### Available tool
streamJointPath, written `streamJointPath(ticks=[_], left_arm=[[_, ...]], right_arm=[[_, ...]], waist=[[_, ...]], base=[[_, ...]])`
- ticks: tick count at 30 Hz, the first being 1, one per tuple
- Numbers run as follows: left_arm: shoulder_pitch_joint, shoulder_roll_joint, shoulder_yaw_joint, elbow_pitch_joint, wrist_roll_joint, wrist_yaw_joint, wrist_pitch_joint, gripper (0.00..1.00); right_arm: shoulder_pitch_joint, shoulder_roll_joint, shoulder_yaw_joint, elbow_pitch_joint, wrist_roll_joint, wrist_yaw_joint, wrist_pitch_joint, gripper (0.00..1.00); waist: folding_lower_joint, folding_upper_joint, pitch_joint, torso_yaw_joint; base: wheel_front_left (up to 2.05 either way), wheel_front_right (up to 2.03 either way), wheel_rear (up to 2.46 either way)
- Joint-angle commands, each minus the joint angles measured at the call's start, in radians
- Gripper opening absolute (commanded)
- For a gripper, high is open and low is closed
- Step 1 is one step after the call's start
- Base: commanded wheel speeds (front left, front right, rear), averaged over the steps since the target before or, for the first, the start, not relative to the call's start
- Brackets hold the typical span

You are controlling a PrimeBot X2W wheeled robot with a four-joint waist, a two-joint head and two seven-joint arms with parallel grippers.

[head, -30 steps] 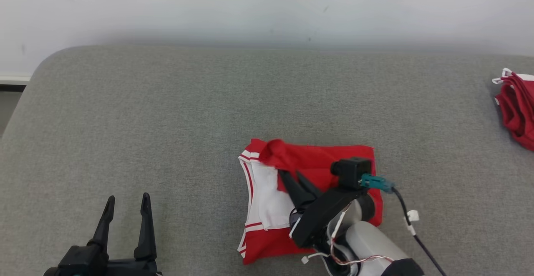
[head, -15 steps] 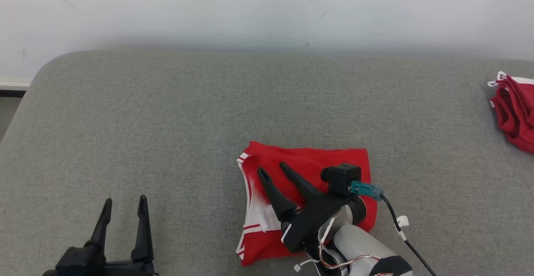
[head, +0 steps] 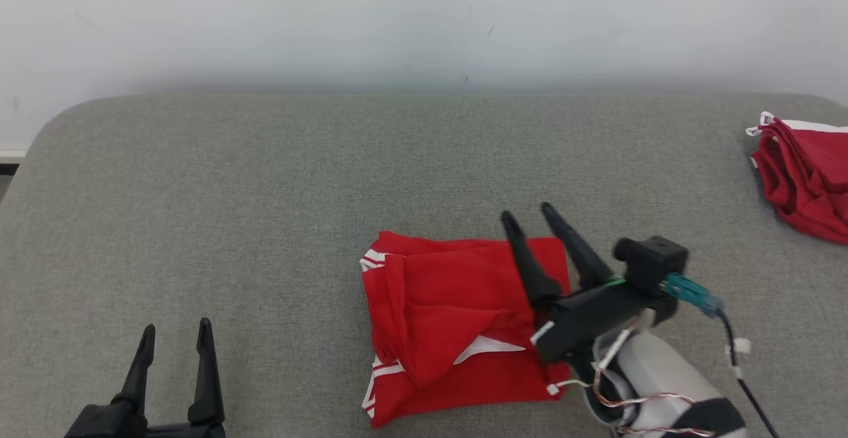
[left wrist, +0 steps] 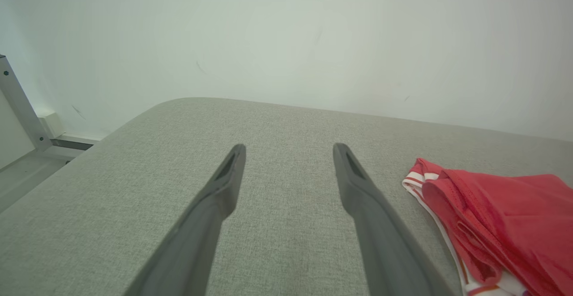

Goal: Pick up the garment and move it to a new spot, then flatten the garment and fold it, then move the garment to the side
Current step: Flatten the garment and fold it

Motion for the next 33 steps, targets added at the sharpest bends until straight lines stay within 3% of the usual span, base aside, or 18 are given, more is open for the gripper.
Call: streamJointPath(ticks=[1, 7, 14, 21, 33], left_arm=[[0.017, 0.005, 0.006, -0.006, 0.001, 0.001, -0.003, 1.00], [0.029, 0.005, 0.013, -0.012, 0.003, 0.001, -0.003, 1.00], [0.033, 0.004, 0.022, -0.023, 0.009, 0.001, -0.003, 1.00], [0.039, 0.004, 0.033, -0.035, 0.014, 0.001, -0.003, 1.00], [0.051, 0.001, 0.028, -0.047, 0.022, 0.001, -0.003, 1.00]], right_arm=[[0.026, -0.007, -0.016, -0.020, -0.010, -0.003, -0.004, 1.00], [0.139, -0.035, -0.163, -0.138, -0.065, -0.003, -0.007, 1.00], [0.277, 0.003, -0.318, -0.245, -0.165, -0.003, -0.013, 1.00], [0.379, 0.059, -0.405, -0.309, -0.225, -0.003, -0.014, 1.00], [0.455, 0.101, -0.434, -0.345, -0.280, -0.003, -0.014, 1.00]], waist=[[0.0000, 0.0000, -0.002, -0.004], [0.0000, 0.0000, -0.006, -0.016], [0.0000, 0.0000, -0.008, -0.027], [0.0000, 0.0000, -0.011, -0.040], [0.0000, 0.0000, -0.010, -0.063]], base=[[0.00, 0.00, 0.00], [0.00, 0.00, 0.00], [0.00, 0.00, 0.00], [0.00, 0.00, 0.00], [0.00, 0.00, 0.00]])
